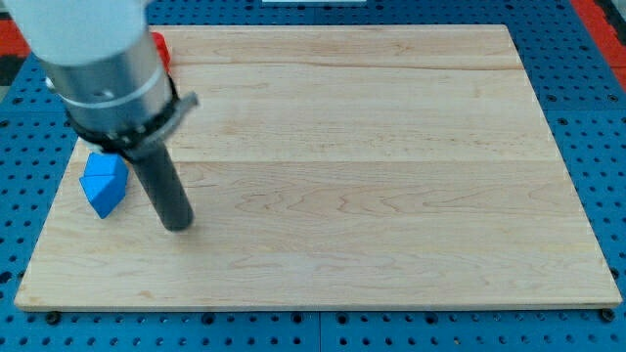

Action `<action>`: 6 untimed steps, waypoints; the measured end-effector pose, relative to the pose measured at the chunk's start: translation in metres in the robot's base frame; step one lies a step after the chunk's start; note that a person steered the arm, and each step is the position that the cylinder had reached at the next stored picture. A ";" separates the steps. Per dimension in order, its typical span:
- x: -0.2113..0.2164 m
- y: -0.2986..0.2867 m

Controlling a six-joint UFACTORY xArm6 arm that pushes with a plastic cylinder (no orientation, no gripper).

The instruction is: Slide the blue blocks into yellow blocks

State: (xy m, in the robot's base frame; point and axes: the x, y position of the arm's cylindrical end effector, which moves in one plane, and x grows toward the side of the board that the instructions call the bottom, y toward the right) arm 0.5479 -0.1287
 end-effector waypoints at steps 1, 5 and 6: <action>0.070 0.013; 0.040 -0.176; 0.015 -0.176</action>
State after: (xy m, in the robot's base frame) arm 0.5631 -0.3049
